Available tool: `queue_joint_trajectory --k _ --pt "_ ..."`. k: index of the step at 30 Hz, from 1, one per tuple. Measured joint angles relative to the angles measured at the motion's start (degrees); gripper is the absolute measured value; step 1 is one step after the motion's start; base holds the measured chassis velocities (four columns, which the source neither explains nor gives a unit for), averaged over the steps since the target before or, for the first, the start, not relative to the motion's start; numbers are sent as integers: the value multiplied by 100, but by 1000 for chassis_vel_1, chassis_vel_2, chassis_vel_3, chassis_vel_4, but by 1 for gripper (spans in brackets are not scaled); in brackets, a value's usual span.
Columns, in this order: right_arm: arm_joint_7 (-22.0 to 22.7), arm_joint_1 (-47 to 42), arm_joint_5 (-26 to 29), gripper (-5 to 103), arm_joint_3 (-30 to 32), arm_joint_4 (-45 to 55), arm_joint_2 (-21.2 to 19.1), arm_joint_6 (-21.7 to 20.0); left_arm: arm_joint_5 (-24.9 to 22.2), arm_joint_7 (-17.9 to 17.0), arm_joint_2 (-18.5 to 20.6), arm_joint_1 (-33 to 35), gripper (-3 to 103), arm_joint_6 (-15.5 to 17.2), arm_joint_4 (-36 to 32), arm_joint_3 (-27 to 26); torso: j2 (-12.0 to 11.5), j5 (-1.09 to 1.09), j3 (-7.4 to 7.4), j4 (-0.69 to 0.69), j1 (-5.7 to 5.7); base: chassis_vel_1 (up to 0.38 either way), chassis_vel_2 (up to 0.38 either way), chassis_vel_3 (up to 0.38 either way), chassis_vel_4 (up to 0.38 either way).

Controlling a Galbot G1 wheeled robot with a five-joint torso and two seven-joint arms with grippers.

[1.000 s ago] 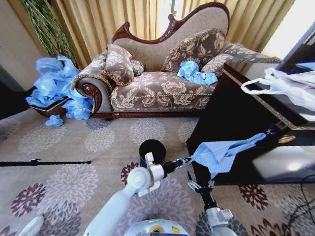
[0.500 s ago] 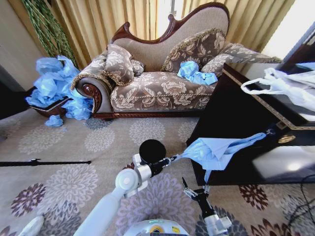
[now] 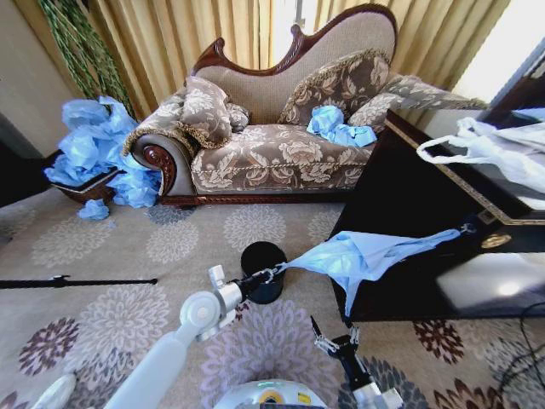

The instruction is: Place a garbage bag over the trash bin.

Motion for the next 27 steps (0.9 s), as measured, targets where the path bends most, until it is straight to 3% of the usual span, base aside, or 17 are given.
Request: queue_joint_trajectory --k 6,27 --pt "-22 24 63 100 41 -105 -7 42 82 160 252 -21 0 29 139 -436 0 0 0 0 0 0 0 0 0" --pt "94 226 263 100 131 -195 -36 67 323 691 865 -514 0 -42 298 -1073 0 1 0 0 0 0 0 0 0"
